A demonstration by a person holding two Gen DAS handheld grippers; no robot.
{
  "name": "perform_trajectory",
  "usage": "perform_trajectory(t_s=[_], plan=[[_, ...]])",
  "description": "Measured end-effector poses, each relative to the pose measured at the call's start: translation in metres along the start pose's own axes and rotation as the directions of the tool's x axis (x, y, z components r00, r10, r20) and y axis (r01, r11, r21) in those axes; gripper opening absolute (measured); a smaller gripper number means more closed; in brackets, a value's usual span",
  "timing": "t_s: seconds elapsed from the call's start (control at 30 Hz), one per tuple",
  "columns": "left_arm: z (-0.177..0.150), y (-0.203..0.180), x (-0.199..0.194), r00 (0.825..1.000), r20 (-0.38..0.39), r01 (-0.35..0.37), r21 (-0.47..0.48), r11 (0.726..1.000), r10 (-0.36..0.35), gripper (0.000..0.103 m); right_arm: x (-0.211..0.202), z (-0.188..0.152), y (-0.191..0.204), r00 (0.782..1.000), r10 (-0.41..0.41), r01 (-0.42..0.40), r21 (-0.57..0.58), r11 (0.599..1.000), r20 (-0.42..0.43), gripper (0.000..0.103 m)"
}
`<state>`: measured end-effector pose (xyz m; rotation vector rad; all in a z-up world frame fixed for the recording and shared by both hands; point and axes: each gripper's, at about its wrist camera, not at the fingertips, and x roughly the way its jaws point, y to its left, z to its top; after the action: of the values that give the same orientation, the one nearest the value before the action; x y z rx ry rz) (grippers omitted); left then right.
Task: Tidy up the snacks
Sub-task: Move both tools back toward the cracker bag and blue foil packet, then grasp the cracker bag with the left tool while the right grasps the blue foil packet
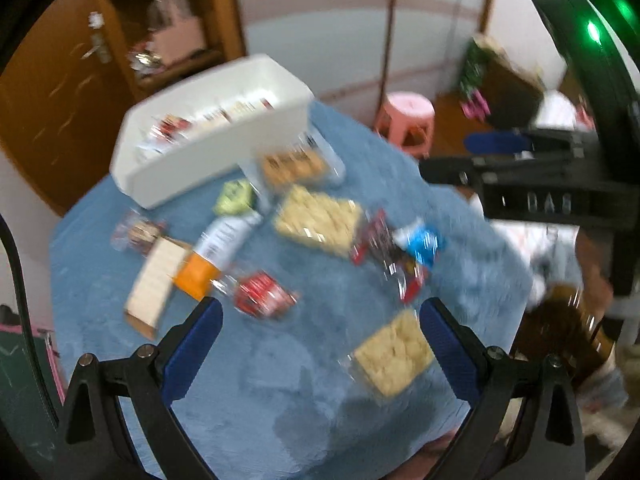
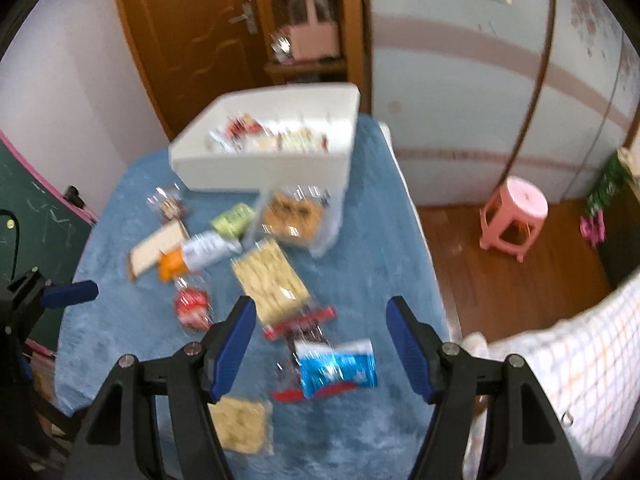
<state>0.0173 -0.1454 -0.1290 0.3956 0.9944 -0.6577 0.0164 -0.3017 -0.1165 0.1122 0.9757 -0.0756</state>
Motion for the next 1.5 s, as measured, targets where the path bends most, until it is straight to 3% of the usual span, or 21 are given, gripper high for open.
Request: perform_trajectory(t_s=[0.3,0.67,0.83,1.0,1.17,1.23,1.37,1.5], plan=[[-0.033,-0.034,0.072,0.984,-0.178,0.035,0.043,0.998,-0.027,0.098,0.057,-0.055,-0.023,0.989,0.027,-0.014,0.091,0.996,-0.148,0.068],[-0.044,-0.056,0.097,0.963,-0.258,0.104,0.084,0.991,-0.079,0.099,0.092,-0.065,-0.051,0.975,0.138,-0.094,0.241,0.966,-0.173,0.069],[-0.045,-0.057,0.104,0.952,-0.284,0.141,0.064,0.988,-0.118,0.099,0.095,-0.063,-0.047,0.978,0.104,-0.070,0.186,0.980,-0.178,0.069],[-0.047,-0.060,0.114,0.935,-0.319,0.180,0.056,0.982,-0.153,0.099,0.093,-0.067,-0.036,0.981,0.054,-0.036,0.100,0.994,-0.187,0.061],[-0.055,-0.075,0.119,0.936,-0.336,0.156,0.122,0.980,-0.107,0.098,0.087,-0.072,-0.040,0.980,0.072,-0.051,0.113,0.992,-0.188,0.053],[-0.057,-0.081,0.120,0.939,-0.329,0.146,0.128,0.981,-0.097,0.094,0.085,-0.074,-0.042,0.978,0.082,-0.059,0.122,0.991,-0.190,0.049],[-0.052,-0.069,0.114,0.945,-0.309,0.145,0.098,0.985,-0.109,0.073,0.079,-0.077,-0.043,0.975,0.113,-0.087,0.142,0.986,-0.191,0.045],[-0.048,-0.054,0.109,0.944,-0.299,0.155,0.037,0.987,-0.137,0.069,0.070,-0.076,-0.038,0.976,0.129,-0.104,0.142,0.984,-0.178,0.044]])
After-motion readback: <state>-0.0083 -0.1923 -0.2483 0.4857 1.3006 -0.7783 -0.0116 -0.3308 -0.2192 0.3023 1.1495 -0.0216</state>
